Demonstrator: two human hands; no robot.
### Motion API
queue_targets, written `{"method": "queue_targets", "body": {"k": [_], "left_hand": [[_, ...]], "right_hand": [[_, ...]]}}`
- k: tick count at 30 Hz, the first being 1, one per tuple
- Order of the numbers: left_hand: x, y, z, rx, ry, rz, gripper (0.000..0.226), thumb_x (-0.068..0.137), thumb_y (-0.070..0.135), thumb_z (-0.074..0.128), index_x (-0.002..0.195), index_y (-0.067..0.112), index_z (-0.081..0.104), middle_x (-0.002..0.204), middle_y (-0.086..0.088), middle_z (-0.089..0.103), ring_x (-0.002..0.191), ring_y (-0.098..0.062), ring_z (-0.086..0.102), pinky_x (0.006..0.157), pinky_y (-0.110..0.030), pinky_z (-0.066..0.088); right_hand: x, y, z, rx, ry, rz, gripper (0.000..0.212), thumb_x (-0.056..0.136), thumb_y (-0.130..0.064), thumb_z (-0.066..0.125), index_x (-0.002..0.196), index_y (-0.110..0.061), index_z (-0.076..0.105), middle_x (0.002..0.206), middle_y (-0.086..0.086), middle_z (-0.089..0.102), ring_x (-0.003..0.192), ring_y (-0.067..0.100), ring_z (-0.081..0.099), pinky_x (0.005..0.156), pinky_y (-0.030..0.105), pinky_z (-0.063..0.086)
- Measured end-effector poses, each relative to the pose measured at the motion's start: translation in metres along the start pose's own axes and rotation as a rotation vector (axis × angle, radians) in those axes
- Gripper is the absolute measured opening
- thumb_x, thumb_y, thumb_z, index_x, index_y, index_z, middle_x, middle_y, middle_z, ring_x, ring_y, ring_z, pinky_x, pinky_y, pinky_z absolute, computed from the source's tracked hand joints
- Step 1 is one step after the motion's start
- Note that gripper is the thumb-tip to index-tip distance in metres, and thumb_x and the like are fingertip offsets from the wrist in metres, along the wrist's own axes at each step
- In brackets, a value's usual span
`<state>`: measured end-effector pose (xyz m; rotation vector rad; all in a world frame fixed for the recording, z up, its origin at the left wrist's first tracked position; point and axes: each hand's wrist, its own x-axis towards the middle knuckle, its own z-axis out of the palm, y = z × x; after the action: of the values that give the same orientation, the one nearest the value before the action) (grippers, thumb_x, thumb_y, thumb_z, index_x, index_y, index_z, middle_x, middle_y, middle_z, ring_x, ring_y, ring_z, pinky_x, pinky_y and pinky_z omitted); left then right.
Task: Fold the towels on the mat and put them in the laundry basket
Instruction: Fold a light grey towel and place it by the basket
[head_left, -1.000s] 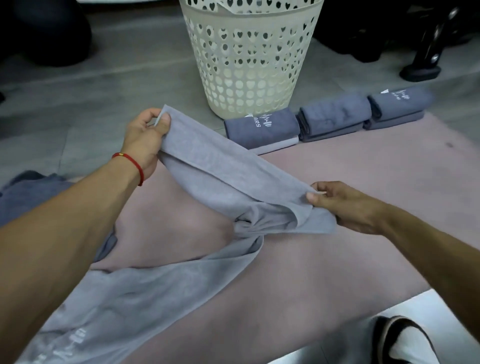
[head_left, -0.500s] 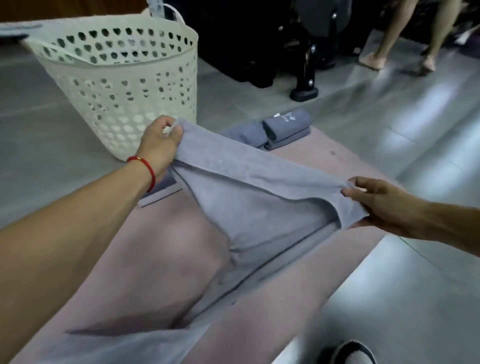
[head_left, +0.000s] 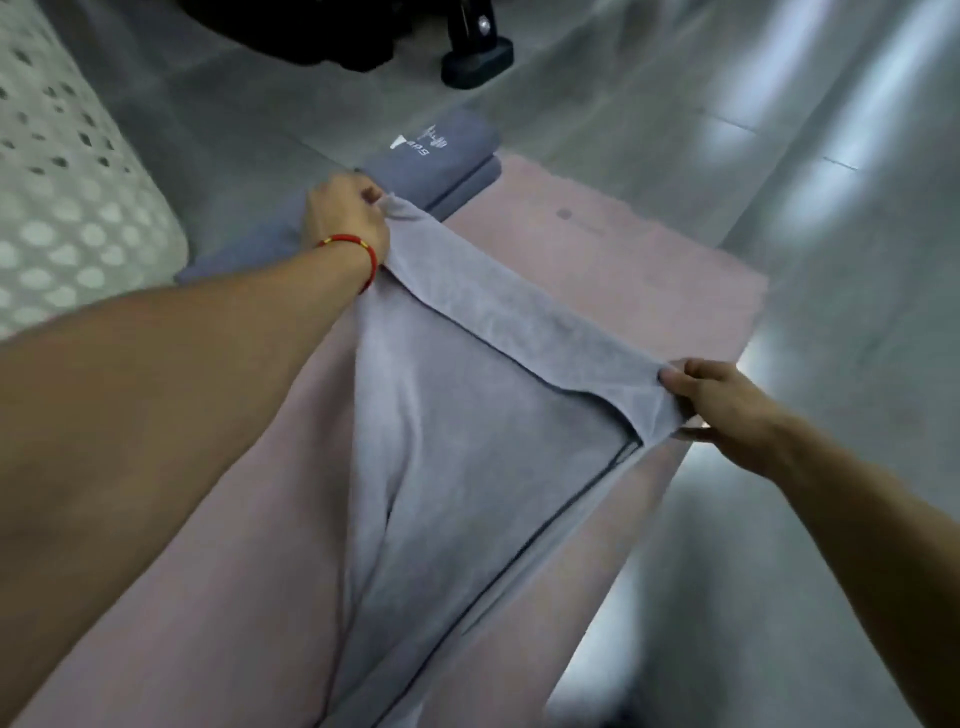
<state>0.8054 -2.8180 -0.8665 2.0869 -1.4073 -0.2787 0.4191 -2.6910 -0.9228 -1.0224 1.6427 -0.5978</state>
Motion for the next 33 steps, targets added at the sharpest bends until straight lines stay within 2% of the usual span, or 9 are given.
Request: {"method": "queue_targets", "body": {"k": [3,6,11,14,16,20,24,28,33], "left_hand": [[0.018,0.025,0.028,0.04,0.023,-0.053,0.023,0.092,0.029,0.065,0.112,0.025,0.076,0.117,-0.011,0.071,0.111,-0.032,0.065,0.092,-0.036,0.051],[0.032,0.045,0.054,0.02,-0.001,-0.129,0.025,0.089,0.037,0.068,0.108,0.025,0.078,0.11,-0.009,0.074,0.108,-0.027,0.069,0.088,-0.034,0.054],[0.047,0.062,0.093,-0.137,-0.052,-0.066,0.024,0.092,0.029,0.064,0.111,0.019,0.076,0.113,-0.005,0.074,0.107,-0.02,0.068,0.084,-0.022,0.048],[0.047,0.057,0.116,-0.267,-0.42,0.019,0.068,0.088,0.016,0.059,0.152,0.024,0.038,0.146,-0.008,0.052,0.131,-0.022,0.051,0.105,-0.029,0.041],[0.032,0.044,0.123,-0.074,-0.6,0.115,0.089,0.083,0.017,0.059,0.159,0.029,0.016,0.158,-0.008,0.036,0.141,-0.025,0.04,0.114,-0.035,0.035],[-0.045,0.002,0.113,0.155,-0.735,0.303,0.072,0.092,-0.001,0.05,0.158,0.019,0.027,0.166,-0.006,0.017,0.153,-0.021,0.018,0.122,-0.026,0.014],[-0.123,-0.065,0.071,0.082,-0.625,0.422,0.051,0.095,0.012,0.047,0.147,0.01,0.047,0.152,-0.012,0.044,0.139,-0.028,0.041,0.117,-0.038,0.032],[-0.195,-0.137,-0.011,0.129,-0.557,0.346,0.06,0.093,0.046,0.029,0.134,0.012,0.057,0.132,-0.008,0.057,0.118,-0.028,0.055,0.104,-0.039,0.045],[-0.305,-0.241,-0.118,0.338,-0.692,0.174,0.078,0.09,0.08,0.01,0.154,0.039,0.028,0.159,0.006,0.027,0.144,-0.018,0.029,0.119,-0.041,0.028]], "right_hand": [[0.024,-0.002,-0.02,-0.148,0.023,-0.006,0.014,0.097,-0.022,0.066,0.087,-0.013,0.068,0.078,0.003,0.063,0.07,0.02,0.057,0.06,0.028,0.048],[0.049,-0.001,-0.036,-0.391,0.299,-0.042,0.019,0.077,-0.032,0.085,0.075,-0.018,0.074,0.068,-0.001,0.071,0.066,0.019,0.064,0.062,0.026,0.049],[0.088,-0.002,-0.044,0.095,0.534,0.006,0.016,0.075,-0.021,0.085,0.076,-0.011,0.073,0.071,0.015,0.074,0.051,0.021,0.067,0.058,0.031,0.057],[0.11,0.002,-0.047,0.195,0.531,0.013,0.031,0.071,-0.013,0.075,0.101,-0.018,0.076,0.096,0.004,0.075,0.085,0.027,0.074,0.083,0.039,0.062],[0.104,0.004,-0.038,0.019,0.441,-0.017,0.052,0.079,-0.022,0.065,0.131,-0.028,0.064,0.116,-0.005,0.062,0.104,0.023,0.063,0.097,0.04,0.052],[0.07,0.011,0.019,-0.694,0.298,-0.319,0.06,0.085,-0.012,0.063,0.143,-0.017,0.051,0.151,0.017,0.04,0.135,0.039,0.043,0.112,0.048,0.036],[0.036,0.002,0.093,-0.998,0.139,-0.523,0.059,0.091,-0.026,0.06,0.148,-0.022,0.042,0.163,0.02,0.019,0.148,0.041,0.023,0.116,0.059,0.026],[-0.004,-0.011,0.155,-1.09,-0.2,-0.797,0.048,0.091,-0.026,0.053,0.139,-0.023,0.054,0.156,0.014,0.037,0.142,0.038,0.036,0.111,0.063,0.031],[-0.071,-0.025,0.234,-1.226,-0.677,-1.116,0.045,0.098,-0.034,0.054,0.142,-0.025,0.054,0.151,0.004,0.048,0.138,0.026,0.045,0.114,0.05,0.032]]}}
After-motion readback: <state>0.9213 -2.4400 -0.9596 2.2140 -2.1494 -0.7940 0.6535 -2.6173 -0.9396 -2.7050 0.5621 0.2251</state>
